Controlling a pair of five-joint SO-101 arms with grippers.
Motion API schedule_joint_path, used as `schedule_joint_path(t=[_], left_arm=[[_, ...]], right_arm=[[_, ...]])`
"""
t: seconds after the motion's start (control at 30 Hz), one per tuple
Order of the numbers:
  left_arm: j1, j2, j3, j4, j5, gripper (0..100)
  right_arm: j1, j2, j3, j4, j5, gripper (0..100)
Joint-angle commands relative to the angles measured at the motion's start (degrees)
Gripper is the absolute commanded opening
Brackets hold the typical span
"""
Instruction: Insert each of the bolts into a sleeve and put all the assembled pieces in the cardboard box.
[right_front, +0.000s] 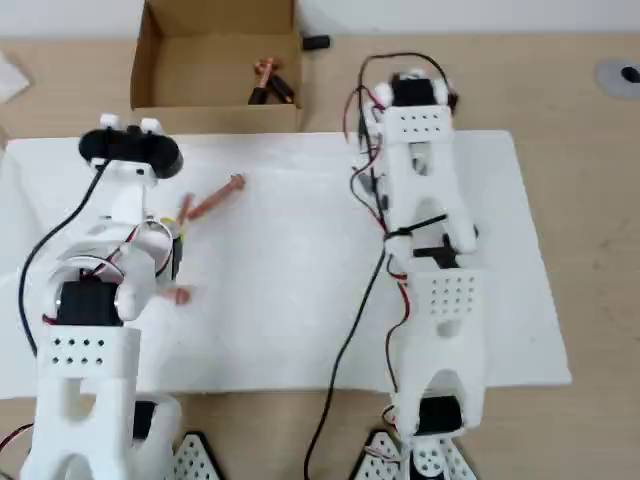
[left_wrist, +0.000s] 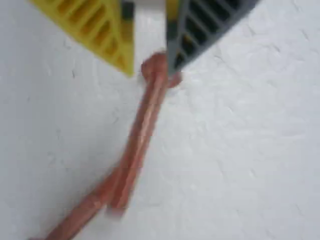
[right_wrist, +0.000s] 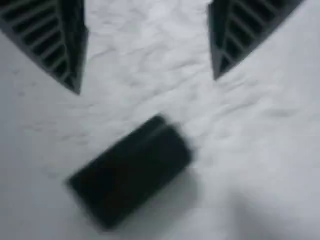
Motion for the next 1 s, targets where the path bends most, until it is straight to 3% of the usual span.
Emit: schedule_joint_path(t=[0.0,0.3,0.7,0.97], left_arm=[[0.5,-1.0,0.6,-0.9,-1.4,5],[0.5,-1.1,1.4,-4.3,-1.1,5],[-1.3,-1.1,6.4,-11.6,-1.3,6],[-1.0,-1.1,7.9,-11.8,-2.3,6]], right_arm=[[4.1,-2.2,1.4,1.3,-3.1,19.1],[6.3,-0.6,1.3,-0.9,-4.4,19.1],[1.5,2.6,0.7,-4.7,-9.3,19.2],[1.1,2.6,-13.1,-2.3,-11.7,19.1]])
